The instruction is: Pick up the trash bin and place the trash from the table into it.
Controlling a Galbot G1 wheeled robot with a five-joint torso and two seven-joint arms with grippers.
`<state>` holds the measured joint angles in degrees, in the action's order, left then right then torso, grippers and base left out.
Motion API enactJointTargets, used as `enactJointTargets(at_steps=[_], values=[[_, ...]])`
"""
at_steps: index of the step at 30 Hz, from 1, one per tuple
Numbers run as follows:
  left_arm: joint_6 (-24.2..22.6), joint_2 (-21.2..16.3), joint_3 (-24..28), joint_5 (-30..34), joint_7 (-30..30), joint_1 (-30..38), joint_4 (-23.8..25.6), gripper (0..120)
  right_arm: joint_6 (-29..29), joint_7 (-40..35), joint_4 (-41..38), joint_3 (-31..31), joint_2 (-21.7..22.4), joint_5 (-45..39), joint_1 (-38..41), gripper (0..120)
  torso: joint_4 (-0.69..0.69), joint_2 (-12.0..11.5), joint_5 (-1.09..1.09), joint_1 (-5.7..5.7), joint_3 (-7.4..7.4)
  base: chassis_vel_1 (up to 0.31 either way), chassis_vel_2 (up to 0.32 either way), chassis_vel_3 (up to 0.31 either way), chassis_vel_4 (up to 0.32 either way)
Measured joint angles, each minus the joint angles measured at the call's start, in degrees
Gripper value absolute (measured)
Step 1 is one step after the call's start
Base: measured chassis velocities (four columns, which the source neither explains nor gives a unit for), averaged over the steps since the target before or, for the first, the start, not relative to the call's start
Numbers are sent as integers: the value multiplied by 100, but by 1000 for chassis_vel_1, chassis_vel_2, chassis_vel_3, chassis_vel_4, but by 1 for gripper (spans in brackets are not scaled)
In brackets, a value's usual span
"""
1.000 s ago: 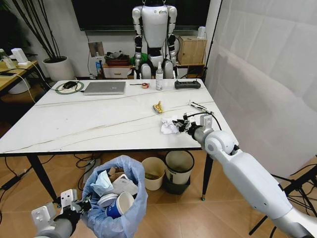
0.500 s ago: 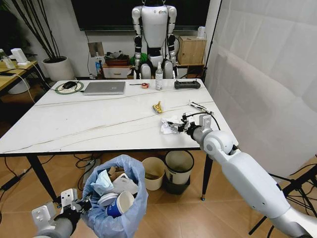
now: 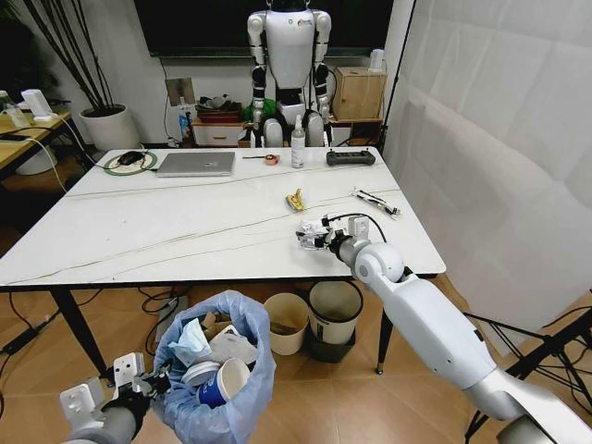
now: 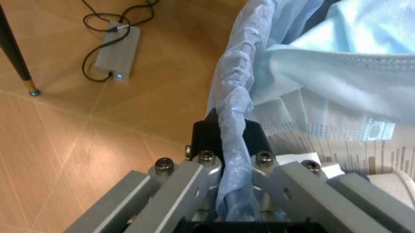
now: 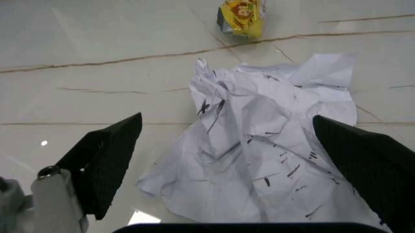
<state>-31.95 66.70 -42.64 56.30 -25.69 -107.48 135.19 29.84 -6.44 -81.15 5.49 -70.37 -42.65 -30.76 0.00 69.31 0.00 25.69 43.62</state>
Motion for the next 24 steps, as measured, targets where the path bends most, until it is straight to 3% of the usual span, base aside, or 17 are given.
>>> enactJointTargets(at_steps=[3, 5, 7, 11, 17, 20, 22, 24], values=[[0, 5, 3, 1, 0, 2, -13, 0, -36, 26, 123, 0, -48, 133, 33, 84, 0, 0, 0, 0, 0, 0, 0, 0, 0], [0, 5, 3, 1, 0, 2, -13, 0, -36, 26, 123, 0, -48, 133, 33, 84, 0, 0, 0, 0, 0, 0, 0, 0, 0], [0, -5, 3, 10, 0, 19, -22, 0, -42, 35, 154, 3, -49, 160, 44, 71, 0, 0, 0, 0, 0, 0, 0, 0, 0], [0, -10, 3, 18, 0, 33, -35, 0, -43, 45, 161, 5, -42, 163, 46, 60, 0, 0, 0, 0, 0, 0, 0, 0, 0], [0, -23, 10, 25, 0, 57, -68, 0, -63, 87, 193, 1, -28, 221, 21, 35, 0, 0, 0, 0, 0, 0, 0, 0, 0], [0, -25, 10, 26, 0, 59, -70, 0, -65, 90, 195, 1, -27, 229, 16, 32, 0, 0, 0, 0, 0, 0, 0, 0, 0], [0, -41, 10, 49, -2, 85, -92, 0, -79, 118, 216, 33, -11, 271, -5, 12, -1, 0, 0, 0, 0, 0, 0, 0, 0], [0, -43, 9, 55, -4, 100, -101, 0, -79, 124, 218, 49, -1, 271, 9, 4, 0, 0, 0, 0, 0, 0, 0, 0, 0]])
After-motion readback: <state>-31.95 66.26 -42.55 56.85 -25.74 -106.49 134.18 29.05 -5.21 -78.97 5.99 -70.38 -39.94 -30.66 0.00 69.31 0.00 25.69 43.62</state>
